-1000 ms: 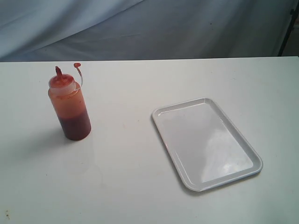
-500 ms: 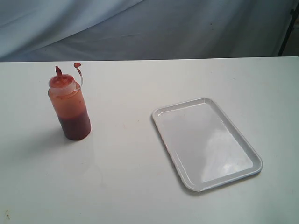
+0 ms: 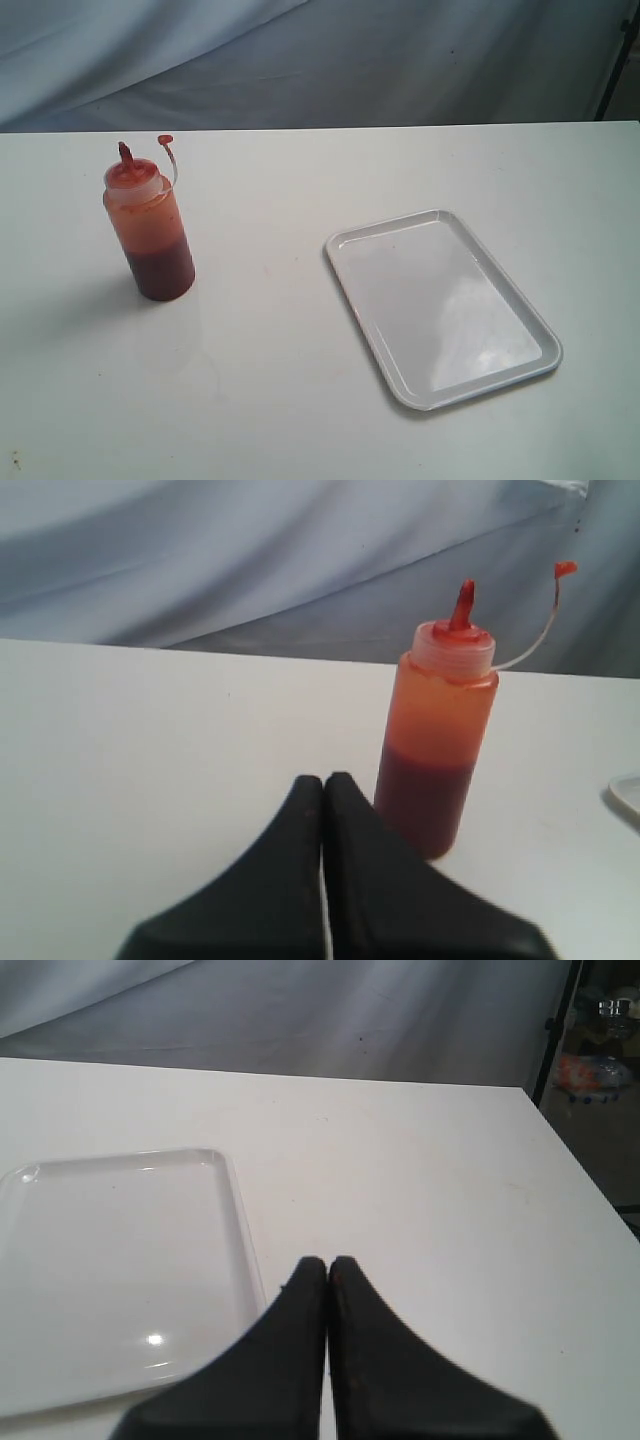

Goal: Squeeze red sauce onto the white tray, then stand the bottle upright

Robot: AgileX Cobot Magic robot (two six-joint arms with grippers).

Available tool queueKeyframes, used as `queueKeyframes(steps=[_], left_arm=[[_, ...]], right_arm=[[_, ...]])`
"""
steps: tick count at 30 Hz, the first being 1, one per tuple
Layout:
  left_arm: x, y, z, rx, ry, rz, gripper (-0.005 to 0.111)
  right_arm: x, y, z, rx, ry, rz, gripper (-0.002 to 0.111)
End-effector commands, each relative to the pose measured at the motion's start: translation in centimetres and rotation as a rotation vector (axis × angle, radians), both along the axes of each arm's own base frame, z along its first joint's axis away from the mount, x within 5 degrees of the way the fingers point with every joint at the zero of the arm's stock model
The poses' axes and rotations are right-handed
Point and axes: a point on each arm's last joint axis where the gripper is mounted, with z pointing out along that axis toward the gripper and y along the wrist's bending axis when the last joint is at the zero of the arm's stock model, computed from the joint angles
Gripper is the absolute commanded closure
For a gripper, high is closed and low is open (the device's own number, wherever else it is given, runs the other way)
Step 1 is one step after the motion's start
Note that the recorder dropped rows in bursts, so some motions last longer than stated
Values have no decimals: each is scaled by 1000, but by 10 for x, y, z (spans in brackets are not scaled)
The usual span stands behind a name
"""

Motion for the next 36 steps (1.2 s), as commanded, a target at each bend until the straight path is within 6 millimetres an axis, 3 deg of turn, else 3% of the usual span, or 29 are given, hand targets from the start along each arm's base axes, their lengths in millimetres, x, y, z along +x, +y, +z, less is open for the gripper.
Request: queueKeyframes(steps=[1, 13, 25, 31, 36], left_arm=[[1, 1, 12, -7, -144, 8, 106], [-6, 4, 50, -29, -576, 36, 106], [-12, 4, 61, -35, -708, 44, 107], [-22, 6, 74, 26, -894, 75, 107], [-29, 5, 113, 222, -833, 108, 107]], right_arm=[[0, 0, -1, -8, 0, -6, 108], [0, 0, -1, -8, 0, -6, 108], [0, 0, -1, -8, 0, -6, 108], [0, 0, -1, -8, 0, -6, 108], [0, 0, -1, -8, 0, -6, 108]])
